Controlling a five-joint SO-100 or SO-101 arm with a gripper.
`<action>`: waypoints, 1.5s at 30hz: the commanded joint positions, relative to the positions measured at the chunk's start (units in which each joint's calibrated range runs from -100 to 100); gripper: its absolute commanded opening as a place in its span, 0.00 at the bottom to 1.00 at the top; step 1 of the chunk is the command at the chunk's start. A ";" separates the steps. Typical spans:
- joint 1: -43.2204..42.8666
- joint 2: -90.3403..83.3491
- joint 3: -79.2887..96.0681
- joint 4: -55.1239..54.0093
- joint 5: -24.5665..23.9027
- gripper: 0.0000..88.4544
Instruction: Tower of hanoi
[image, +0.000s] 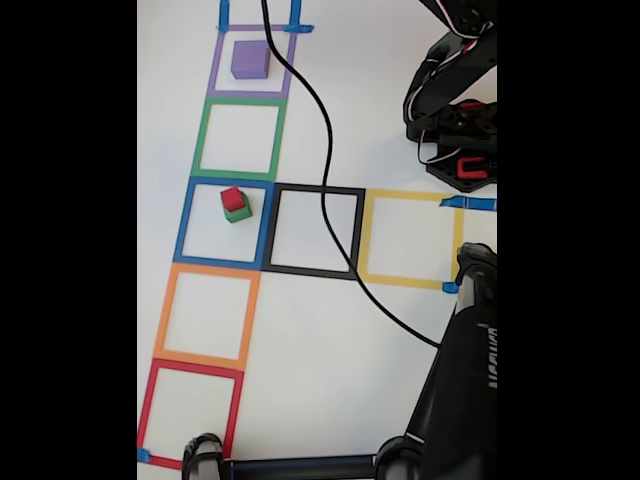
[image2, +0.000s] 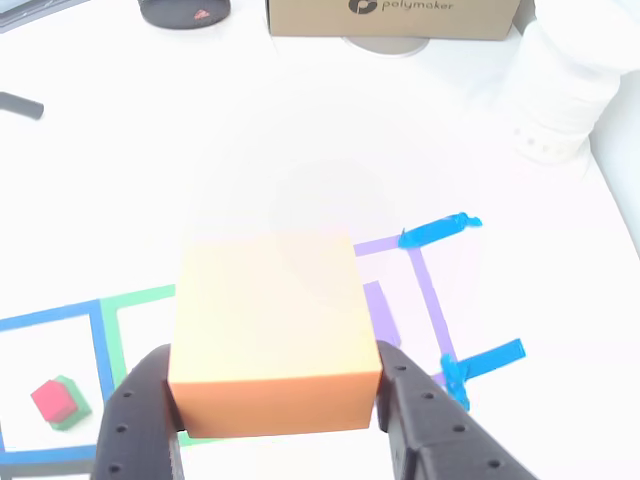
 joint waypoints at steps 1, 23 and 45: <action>-2.66 -4.10 -5.79 6.50 0.00 0.16; -12.25 -24.53 43.48 -16.09 0.00 0.16; -18.38 -10.64 88.12 -77.14 0.00 0.16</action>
